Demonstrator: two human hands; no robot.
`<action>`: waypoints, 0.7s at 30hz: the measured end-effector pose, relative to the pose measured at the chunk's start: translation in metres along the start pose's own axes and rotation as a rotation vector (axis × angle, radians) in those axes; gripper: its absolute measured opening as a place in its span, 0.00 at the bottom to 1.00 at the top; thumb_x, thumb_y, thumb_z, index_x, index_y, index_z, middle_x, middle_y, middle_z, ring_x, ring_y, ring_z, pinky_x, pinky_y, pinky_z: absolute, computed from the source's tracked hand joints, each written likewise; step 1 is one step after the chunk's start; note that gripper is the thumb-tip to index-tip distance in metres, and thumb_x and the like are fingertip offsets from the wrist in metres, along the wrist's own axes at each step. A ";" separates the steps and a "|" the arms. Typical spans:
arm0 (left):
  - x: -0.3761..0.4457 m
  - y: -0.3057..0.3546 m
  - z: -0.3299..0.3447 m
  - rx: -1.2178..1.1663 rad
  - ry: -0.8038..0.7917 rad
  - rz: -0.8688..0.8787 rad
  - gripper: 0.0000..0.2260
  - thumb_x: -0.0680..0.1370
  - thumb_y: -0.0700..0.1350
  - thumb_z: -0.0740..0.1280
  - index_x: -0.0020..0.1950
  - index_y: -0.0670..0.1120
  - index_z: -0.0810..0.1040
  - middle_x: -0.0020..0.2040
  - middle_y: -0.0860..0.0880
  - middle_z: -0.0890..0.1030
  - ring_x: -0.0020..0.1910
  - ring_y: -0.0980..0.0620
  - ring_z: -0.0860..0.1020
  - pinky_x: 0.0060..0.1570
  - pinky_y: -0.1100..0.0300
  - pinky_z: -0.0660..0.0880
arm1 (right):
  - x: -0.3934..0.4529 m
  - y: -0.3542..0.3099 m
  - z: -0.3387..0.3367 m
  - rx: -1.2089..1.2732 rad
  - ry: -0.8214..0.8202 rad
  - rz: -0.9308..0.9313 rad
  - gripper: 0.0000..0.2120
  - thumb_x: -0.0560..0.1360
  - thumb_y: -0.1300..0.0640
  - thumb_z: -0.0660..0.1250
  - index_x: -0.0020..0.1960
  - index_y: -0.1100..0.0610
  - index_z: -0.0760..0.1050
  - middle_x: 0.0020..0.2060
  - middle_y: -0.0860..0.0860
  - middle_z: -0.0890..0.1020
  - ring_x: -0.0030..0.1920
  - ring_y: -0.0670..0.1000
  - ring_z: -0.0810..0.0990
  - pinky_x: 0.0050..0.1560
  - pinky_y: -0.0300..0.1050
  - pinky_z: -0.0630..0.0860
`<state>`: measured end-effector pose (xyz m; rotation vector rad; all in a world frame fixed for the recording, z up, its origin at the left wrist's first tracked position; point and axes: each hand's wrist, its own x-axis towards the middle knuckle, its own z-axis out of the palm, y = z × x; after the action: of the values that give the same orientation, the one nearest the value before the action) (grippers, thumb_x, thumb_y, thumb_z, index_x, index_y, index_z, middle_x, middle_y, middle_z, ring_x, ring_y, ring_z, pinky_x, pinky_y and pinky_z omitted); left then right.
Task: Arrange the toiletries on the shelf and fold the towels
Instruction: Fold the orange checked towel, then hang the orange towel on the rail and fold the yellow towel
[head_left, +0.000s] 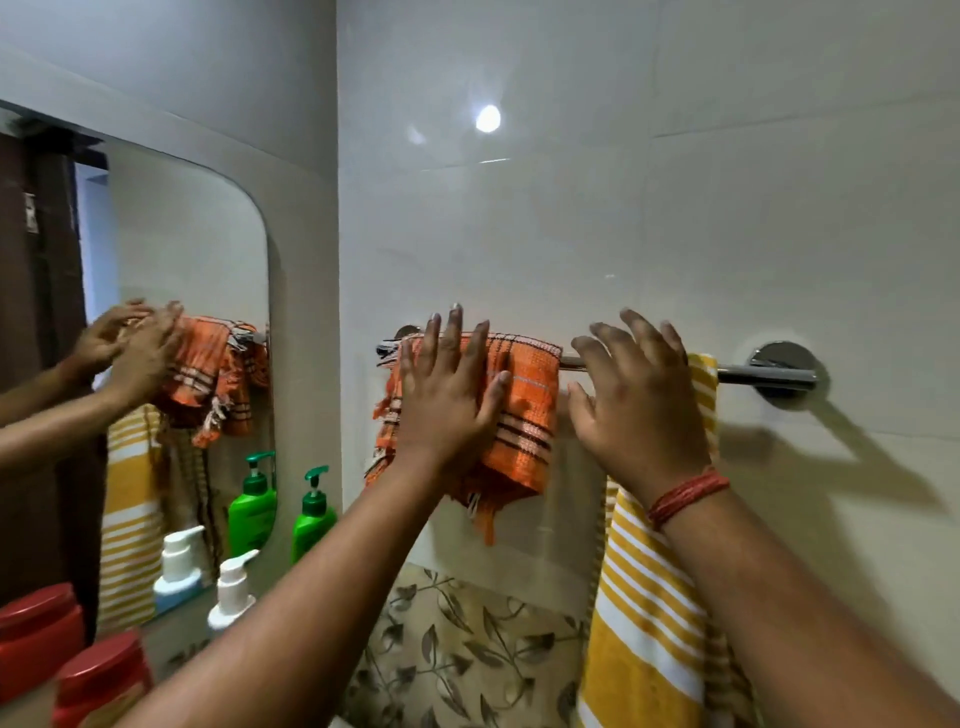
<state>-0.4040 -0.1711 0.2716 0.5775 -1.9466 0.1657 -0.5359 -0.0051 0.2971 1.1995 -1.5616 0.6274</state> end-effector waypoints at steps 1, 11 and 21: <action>-0.003 0.013 -0.001 -0.001 0.017 0.050 0.29 0.81 0.63 0.49 0.82 0.55 0.53 0.84 0.50 0.47 0.82 0.49 0.42 0.79 0.44 0.39 | -0.012 0.003 -0.002 0.008 0.049 0.045 0.18 0.74 0.52 0.66 0.62 0.55 0.76 0.64 0.55 0.78 0.70 0.60 0.69 0.71 0.62 0.62; -0.055 0.130 0.027 -0.659 -0.194 0.008 0.28 0.82 0.56 0.60 0.81 0.56 0.56 0.81 0.54 0.60 0.79 0.58 0.58 0.78 0.56 0.57 | -0.080 0.029 0.008 0.402 0.051 0.696 0.21 0.77 0.47 0.66 0.63 0.58 0.69 0.55 0.58 0.79 0.53 0.61 0.80 0.46 0.51 0.77; -0.041 0.187 0.027 -1.063 -0.160 -0.557 0.18 0.78 0.54 0.70 0.65 0.55 0.70 0.57 0.58 0.80 0.57 0.60 0.79 0.59 0.61 0.76 | -0.132 0.028 0.003 0.506 -0.077 0.405 0.14 0.76 0.51 0.59 0.58 0.53 0.77 0.48 0.57 0.84 0.46 0.58 0.83 0.40 0.48 0.78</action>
<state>-0.4994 -0.0047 0.2498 0.3718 -1.6378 -1.2168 -0.5654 0.0526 0.1792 1.2852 -1.7880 1.3144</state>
